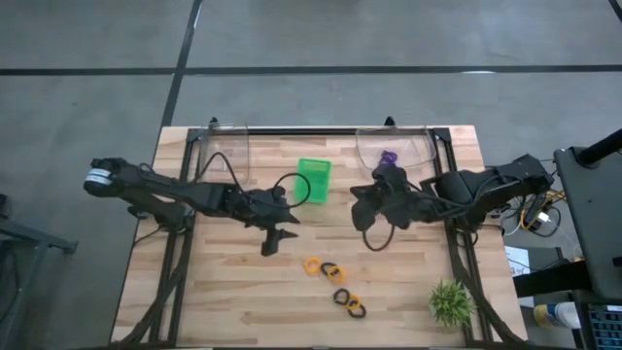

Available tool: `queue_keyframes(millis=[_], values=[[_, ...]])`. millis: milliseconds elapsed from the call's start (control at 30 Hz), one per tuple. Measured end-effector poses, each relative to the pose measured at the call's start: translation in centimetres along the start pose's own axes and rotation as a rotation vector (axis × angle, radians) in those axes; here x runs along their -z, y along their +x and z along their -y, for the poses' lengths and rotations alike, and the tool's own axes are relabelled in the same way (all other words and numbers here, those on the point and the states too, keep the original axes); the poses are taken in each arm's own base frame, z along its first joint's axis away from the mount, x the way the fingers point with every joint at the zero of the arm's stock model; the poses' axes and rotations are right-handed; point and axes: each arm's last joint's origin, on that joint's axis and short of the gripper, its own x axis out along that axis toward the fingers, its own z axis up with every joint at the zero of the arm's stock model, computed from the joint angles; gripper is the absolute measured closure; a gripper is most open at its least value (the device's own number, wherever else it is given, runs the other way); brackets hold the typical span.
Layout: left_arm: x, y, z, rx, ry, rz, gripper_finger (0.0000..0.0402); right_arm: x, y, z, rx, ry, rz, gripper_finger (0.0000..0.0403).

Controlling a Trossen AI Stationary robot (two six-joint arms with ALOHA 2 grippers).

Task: Sort spring keychains
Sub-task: Put the top yellow spring keychain into the left transparent bin

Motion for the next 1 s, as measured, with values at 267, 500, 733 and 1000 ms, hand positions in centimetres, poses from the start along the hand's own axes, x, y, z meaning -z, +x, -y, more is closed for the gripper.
queue_keyframes(millis=[267, 500, 733, 1000], values=[[1.7, 2.9, 2.0, 0.066, 0.105, -0.013, 0.0227, 0.5, -0.9, -0.7, -0.034, 0.008, 0.021, 0.0394], [3.2, 6.6, 3.9, 0.101, 0.155, -0.125, 0.0227, 0.8, -1.2, -0.9, -0.036, 0.015, 0.036, 0.0394], [3.5, 9.7, 5.0, 0.147, 0.176, -0.188, 0.0227, 0.8, -1.3, -0.9, -0.037, 0.014, 0.037, 0.0394], [3.8, 12.9, 5.7, 0.163, 0.206, -0.235, 0.0227, 0.8, -1.3, -0.9, -0.033, 0.000, 0.040, 0.0394]])
